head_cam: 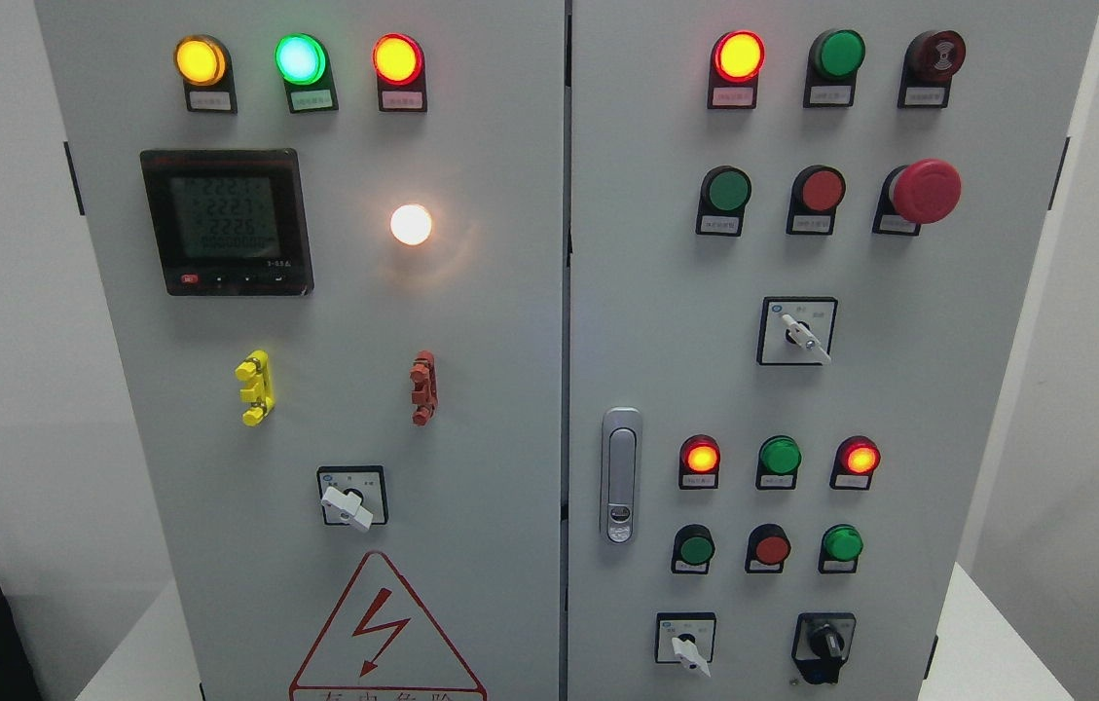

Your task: Trip black knob to open circuit

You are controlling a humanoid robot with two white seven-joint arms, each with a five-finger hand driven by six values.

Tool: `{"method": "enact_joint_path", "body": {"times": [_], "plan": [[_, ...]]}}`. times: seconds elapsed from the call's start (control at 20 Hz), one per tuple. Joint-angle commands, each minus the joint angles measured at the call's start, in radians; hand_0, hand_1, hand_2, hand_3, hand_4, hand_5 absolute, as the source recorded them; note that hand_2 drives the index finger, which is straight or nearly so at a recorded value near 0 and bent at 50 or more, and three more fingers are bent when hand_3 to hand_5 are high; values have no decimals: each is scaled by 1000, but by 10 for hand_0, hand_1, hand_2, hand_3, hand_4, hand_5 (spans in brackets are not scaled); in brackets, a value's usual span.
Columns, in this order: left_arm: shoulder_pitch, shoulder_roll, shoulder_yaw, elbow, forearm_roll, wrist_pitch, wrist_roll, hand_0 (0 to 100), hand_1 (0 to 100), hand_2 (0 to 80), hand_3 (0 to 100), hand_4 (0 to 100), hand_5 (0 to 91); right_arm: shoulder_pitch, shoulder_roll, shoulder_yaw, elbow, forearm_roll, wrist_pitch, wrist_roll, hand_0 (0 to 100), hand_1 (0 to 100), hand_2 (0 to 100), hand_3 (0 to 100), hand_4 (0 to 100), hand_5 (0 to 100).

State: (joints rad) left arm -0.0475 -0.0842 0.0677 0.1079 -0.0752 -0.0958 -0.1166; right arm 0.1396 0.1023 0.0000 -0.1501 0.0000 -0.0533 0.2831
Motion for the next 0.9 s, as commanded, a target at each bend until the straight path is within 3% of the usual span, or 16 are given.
{"method": "enact_joint_path", "body": {"times": [0.0, 0.4, 0.55, 0.7, 0.85], "plan": [[0, 0, 0, -25, 0, -1, 0, 120, 389, 0, 0, 0, 0, 0, 5, -12, 0, 2, 1, -5, 0, 204, 0, 0, 0, 0], [0, 0, 0, -25, 0, -1, 0, 120, 389, 0, 0, 0, 0, 0, 5, -11, -5, 2, -3, -7, 0, 204, 0, 0, 0, 0], [0, 0, 0, -25, 0, -1, 0, 120, 389, 0, 0, 0, 0, 0, 4, 0, -14, 6, -14, -28, 0, 207, 0, 0, 0, 0], [0, 0, 0, -25, 0, -1, 0, 120, 389, 0, 0, 0, 0, 11, 0, 3, -66, 12, -63, -76, 0, 210, 0, 103, 0, 0], [0, 0, 0, -25, 0, -1, 0, 120, 389, 0, 0, 0, 0, 29, -6, 6, -149, 12, -69, -79, 0, 210, 0, 157, 32, 0]]}}
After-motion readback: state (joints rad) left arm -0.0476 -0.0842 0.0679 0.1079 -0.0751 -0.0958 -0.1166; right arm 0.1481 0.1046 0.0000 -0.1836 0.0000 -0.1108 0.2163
